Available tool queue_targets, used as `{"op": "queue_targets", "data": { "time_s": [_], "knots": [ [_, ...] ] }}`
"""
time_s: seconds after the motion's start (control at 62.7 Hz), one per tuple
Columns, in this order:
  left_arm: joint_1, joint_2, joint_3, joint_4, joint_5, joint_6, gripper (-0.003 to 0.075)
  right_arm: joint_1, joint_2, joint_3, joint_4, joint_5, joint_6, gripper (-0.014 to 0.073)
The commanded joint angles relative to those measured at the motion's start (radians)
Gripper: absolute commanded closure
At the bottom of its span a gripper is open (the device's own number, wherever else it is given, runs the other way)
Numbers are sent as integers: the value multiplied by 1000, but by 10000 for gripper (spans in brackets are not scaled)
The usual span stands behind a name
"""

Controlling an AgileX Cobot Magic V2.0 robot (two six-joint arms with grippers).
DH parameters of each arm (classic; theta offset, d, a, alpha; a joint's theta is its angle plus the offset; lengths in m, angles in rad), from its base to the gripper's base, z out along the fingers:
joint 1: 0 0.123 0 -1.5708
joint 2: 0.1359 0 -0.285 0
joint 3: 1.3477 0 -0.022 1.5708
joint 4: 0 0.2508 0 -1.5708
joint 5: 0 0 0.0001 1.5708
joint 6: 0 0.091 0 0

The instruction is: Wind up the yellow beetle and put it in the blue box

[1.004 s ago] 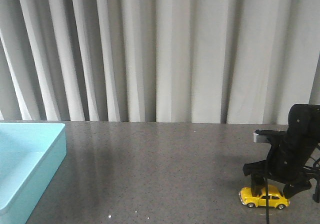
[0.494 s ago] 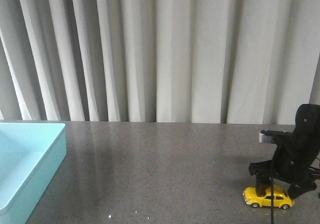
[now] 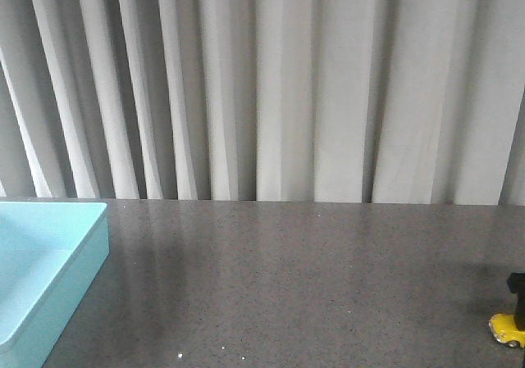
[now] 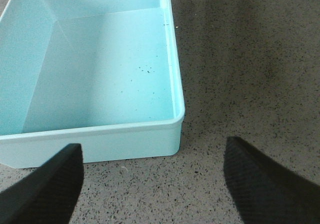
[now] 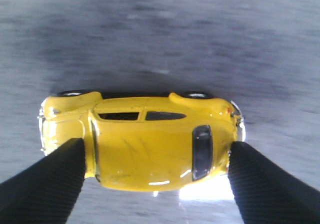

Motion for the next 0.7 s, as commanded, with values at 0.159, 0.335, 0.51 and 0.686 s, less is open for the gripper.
{"op": "queue_targets", "data": {
  "time_s": [0.159,0.335,0.51,0.686],
  "knots": [
    [-6,-4,-32,2,-59,-3,164,-122,-38,-16,13,-10,-113,29],
    [-6,-4,-32,2,-59,-3,164,-143,-40,-20,45,-31,-158,29],
    [-6,-4,-32,2,-59,-3,164,-141,-99,-48,134,-44,-220,29],
    [-6,-4,-32,2,-59,-3,164,-126,-230,-51,280,-47,-264,29]
  ]
}}
